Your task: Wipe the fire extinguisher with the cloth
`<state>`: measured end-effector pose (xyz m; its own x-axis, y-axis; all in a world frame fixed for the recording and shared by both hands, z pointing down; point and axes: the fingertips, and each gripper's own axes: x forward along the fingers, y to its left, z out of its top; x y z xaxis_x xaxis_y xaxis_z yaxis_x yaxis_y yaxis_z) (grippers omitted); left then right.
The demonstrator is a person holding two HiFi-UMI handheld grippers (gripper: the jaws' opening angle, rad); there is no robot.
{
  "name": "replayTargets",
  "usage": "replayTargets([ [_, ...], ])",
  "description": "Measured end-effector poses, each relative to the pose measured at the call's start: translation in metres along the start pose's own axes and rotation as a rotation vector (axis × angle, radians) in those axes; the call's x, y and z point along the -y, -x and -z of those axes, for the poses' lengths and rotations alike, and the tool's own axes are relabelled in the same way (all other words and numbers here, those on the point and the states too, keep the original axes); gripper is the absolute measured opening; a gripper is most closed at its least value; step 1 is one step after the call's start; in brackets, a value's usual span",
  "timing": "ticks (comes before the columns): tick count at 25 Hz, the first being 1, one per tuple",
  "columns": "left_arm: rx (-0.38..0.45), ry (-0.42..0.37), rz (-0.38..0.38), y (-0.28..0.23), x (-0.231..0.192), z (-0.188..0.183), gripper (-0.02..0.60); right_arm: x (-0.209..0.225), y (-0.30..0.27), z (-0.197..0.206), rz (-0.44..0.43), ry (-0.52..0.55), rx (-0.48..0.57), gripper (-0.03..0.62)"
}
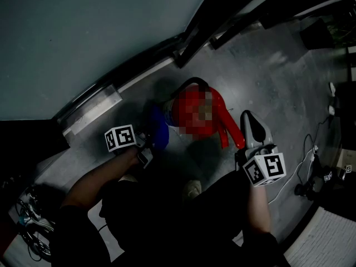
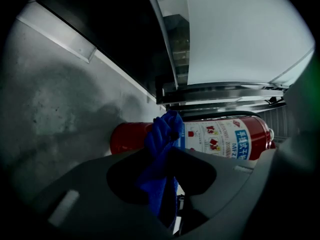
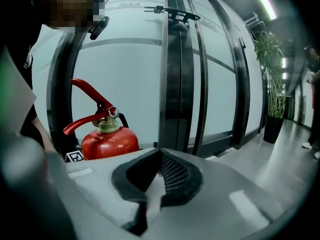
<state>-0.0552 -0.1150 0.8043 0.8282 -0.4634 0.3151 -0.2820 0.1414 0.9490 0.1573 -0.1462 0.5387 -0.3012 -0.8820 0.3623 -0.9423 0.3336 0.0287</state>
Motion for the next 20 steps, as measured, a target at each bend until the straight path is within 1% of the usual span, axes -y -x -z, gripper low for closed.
replayTargets([
  [7,0.001,0.015,-0.07,-0.015,-0.033,-0.002,0.126,0.001,-0.001,0.009,-0.003,0.036,-0.036,0.003],
  [10,0.006,0.025,-0.101,-0.02,-0.046,-0.001,0.126,0.004,0.001,0.009,-0.001,0.021,-0.031,0.003],
  [14,0.014,0.033,-0.152,-0.025,-0.063,-0.001,0.126,0.011,0.008,0.013,0.015,0.016,-0.051,0.003],
  [17,0.025,0.036,-0.177,-0.028,-0.073,-0.001,0.126,0.012,0.012,0.011,0.012,0.005,-0.035,0.003],
  [20,0.037,0.069,-0.191,-0.03,-0.082,-0.002,0.126,0.012,0.014,0.01,0.0,0.008,-0.025,0.003],
])
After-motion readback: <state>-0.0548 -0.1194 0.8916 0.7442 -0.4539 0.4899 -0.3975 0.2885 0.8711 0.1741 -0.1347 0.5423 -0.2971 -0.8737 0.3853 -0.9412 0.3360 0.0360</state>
